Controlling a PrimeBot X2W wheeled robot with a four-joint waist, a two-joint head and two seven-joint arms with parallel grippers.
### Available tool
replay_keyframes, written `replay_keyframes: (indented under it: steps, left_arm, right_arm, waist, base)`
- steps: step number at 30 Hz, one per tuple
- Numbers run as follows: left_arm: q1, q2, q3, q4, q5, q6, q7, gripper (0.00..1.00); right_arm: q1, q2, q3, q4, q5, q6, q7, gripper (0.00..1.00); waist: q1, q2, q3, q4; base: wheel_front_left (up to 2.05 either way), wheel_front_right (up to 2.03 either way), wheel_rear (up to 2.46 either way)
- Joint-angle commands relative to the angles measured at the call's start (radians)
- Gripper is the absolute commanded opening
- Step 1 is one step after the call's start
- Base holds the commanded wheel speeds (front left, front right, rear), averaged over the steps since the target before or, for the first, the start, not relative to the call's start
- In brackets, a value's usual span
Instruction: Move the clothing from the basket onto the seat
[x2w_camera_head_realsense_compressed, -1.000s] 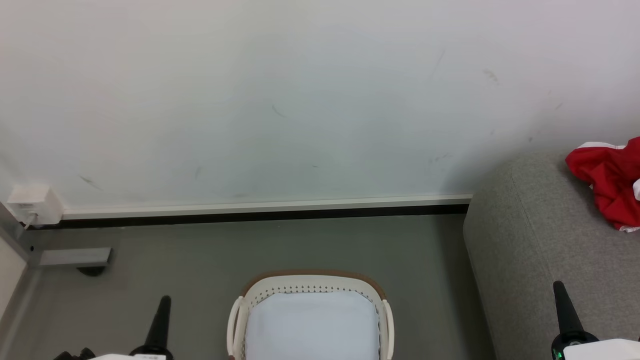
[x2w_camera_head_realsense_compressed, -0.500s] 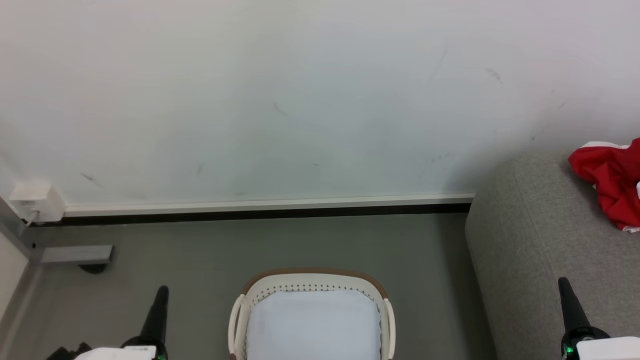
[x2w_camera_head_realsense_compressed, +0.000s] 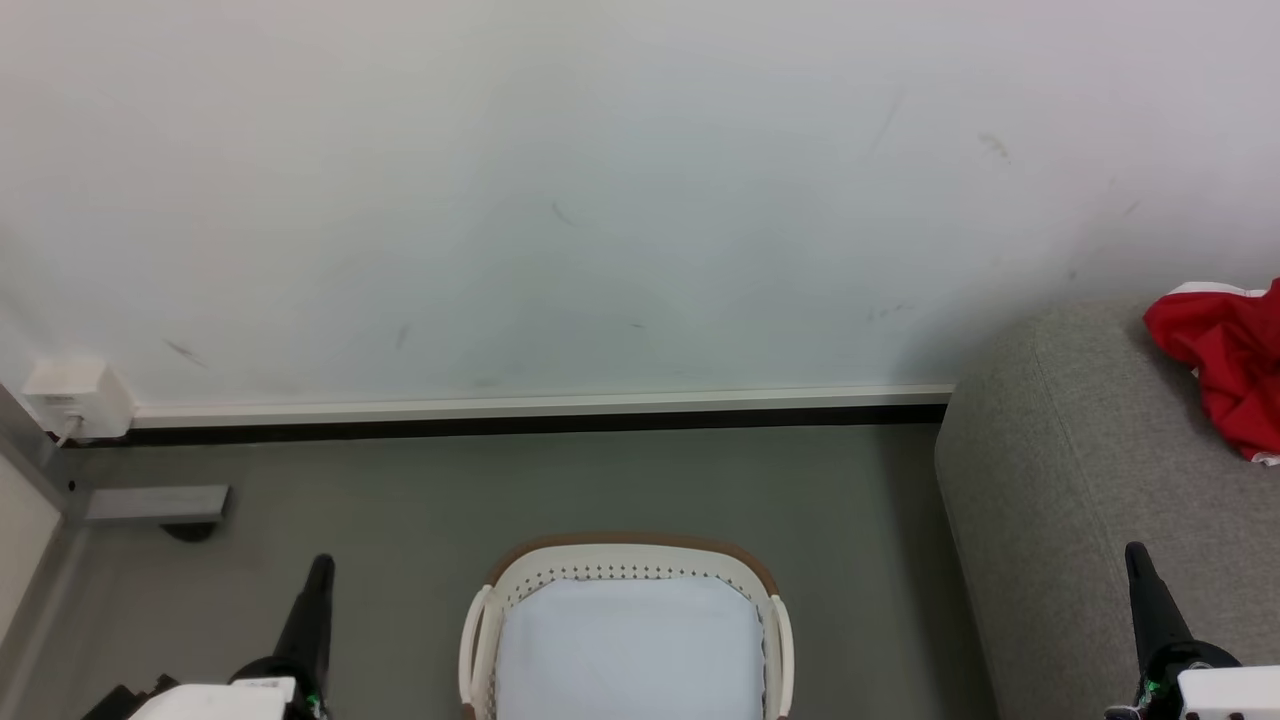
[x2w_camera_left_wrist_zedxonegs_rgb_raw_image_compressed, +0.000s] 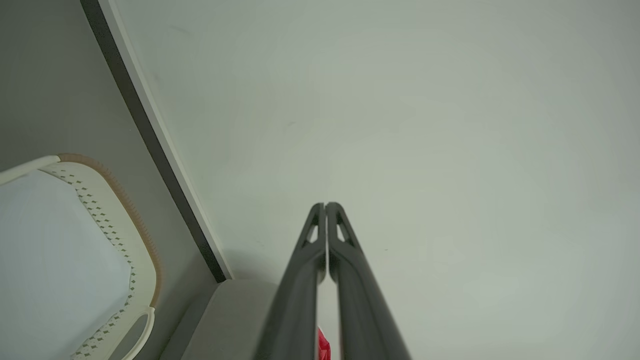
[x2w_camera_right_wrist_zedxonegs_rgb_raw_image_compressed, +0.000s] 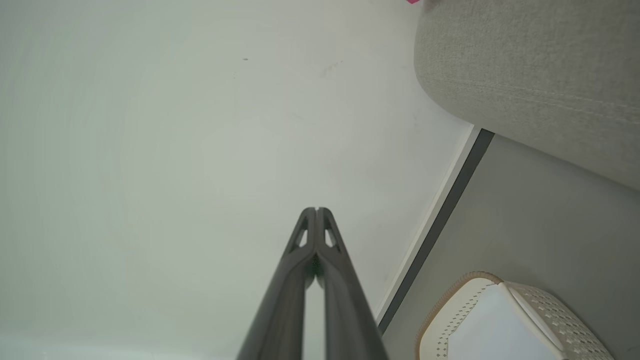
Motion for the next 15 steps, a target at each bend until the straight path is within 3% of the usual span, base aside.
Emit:
replay_keyframes:
  steps: [1,15]
  left_arm:
    - [-0.015,0.008,0.008,-0.005,-0.028,-0.004,0.007,0.00]
    - [-0.031,0.009,0.017,-0.006,-0.115,-0.011,0.034,0.00]
  right_arm:
    - [-0.013,-0.005,-0.007,-0.008,0.016,-0.002,0.005,0.00]
    - [-0.019,-0.004,-0.024,-0.017,0.113,-0.002,0.032,0.00]
  waist:
    - [0.0000,0.0000,0.000,0.000]
    - [0.0000,0.0000,0.005,0.006]
  base:
    - [0.00,0.00,0.00]
    - [0.00,0.00,0.00]
